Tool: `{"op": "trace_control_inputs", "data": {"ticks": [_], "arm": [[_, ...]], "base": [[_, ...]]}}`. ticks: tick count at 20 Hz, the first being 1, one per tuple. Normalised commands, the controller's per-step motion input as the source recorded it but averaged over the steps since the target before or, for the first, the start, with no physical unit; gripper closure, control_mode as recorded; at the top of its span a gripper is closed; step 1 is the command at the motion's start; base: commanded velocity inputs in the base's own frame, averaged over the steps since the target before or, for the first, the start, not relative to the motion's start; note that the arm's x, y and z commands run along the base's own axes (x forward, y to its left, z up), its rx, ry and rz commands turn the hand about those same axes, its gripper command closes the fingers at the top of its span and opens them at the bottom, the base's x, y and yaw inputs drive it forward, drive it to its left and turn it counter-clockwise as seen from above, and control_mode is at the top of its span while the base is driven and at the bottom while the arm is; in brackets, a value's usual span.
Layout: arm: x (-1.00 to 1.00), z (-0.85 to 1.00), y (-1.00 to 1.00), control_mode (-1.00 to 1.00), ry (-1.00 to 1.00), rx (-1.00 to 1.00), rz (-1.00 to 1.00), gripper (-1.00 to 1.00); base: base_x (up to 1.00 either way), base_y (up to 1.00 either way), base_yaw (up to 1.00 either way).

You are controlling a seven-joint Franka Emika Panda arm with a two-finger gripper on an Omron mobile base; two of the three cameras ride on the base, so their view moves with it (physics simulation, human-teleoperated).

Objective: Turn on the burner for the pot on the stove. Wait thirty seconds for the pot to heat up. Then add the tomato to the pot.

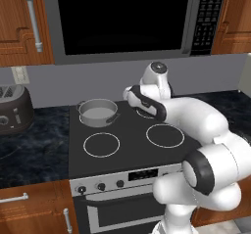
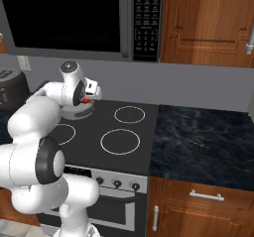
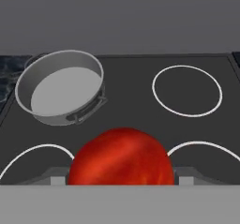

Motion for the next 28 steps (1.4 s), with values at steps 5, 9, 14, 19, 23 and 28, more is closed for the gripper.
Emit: {"op": "trace_control_inputs", "data": {"ticks": [5, 9, 14, 19, 23, 28], "arm": [[0.0, -0.05, 0.63, -1.0, 0.0, 0.0, -0.05, 1.0], [0.11, -0.05, 0.53, -1.0, 0.0, 0.0, -0.03, 1.0], [0.46, -0.11, 0.57, -1.0, 0.07, 0.0, -0.01, 1.0], [0.62, -0.16, 0.32, -1.0, 0.13, 0.0, 0.0, 1.0], [0.21, -0.03, 0.0, -1.0, 0.0, 0.0, 0.0, 1.0], [0.24, -0.22, 0.0, -1.0, 0.01, 0.0, 0.0, 1.0]], "base": [[0.0, 0.0, 0.0], [0.0, 0.0, 0.0], [0.0, 0.0, 0.0], [0.0, 0.0, 0.0], [0.0, 0.0, 0.0], [0.0, 0.0, 0.0]]}}
